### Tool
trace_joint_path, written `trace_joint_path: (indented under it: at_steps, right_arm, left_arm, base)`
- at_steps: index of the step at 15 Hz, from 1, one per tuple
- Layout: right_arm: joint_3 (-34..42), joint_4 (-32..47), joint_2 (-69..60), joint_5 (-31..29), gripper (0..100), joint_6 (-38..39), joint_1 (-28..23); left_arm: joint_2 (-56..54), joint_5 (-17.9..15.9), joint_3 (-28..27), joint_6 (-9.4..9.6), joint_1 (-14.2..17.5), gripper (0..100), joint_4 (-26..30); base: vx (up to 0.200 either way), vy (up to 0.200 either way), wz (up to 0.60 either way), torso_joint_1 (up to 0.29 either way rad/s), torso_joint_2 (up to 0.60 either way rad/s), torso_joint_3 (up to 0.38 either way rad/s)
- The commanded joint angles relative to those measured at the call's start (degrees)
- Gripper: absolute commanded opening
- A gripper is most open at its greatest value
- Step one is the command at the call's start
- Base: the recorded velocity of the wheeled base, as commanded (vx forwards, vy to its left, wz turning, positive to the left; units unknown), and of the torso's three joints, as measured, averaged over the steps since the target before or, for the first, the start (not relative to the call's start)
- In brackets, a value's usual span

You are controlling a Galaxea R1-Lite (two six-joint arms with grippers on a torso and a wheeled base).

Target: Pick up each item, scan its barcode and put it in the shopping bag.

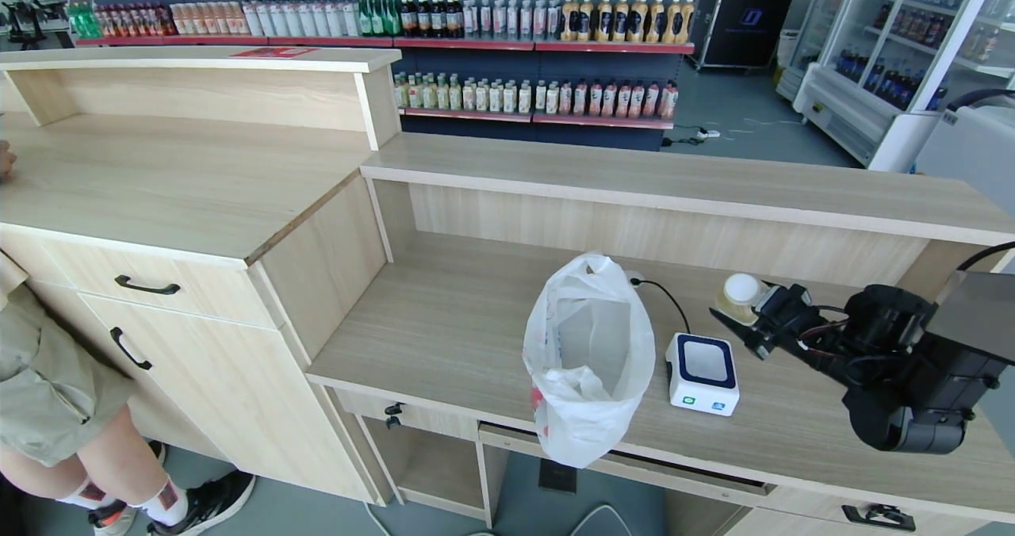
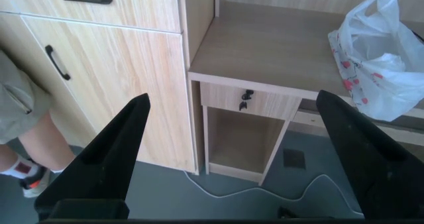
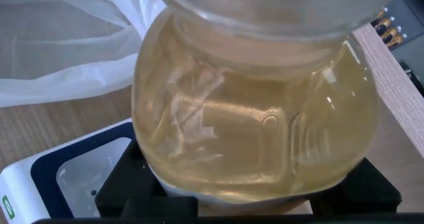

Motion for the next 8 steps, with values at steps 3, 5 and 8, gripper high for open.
trace_joint_path:
  at_steps: [3, 5, 8]
  right_arm:
    - [-1.18, -0.03, 2.0, 0.01, 0, -0.02, 1.3]
    - [-1.27, -0.03, 2.44, 0.01, 0, -0.02, 1.83]
    - [-1.27, -0.03, 3.41, 0.01, 0, -0.02, 2.71]
  left_arm:
    - [0.01, -0.02, 0.01, -0.02, 0.0, 100, -0.01]
    - [0.01, -0.02, 0.01, -0.02, 0.0, 100, -0.01]
    - [0.01, -0.02, 0.01, -0.02, 0.0, 100, -0.01]
  base:
    - [0.0, 0.0, 0.0, 0.0, 0.0, 0.0]
    - [0.0, 0.0, 0.0, 0.0, 0.0, 0.0]
    - [0.0, 0.0, 0.0, 0.0, 0.0, 0.0]
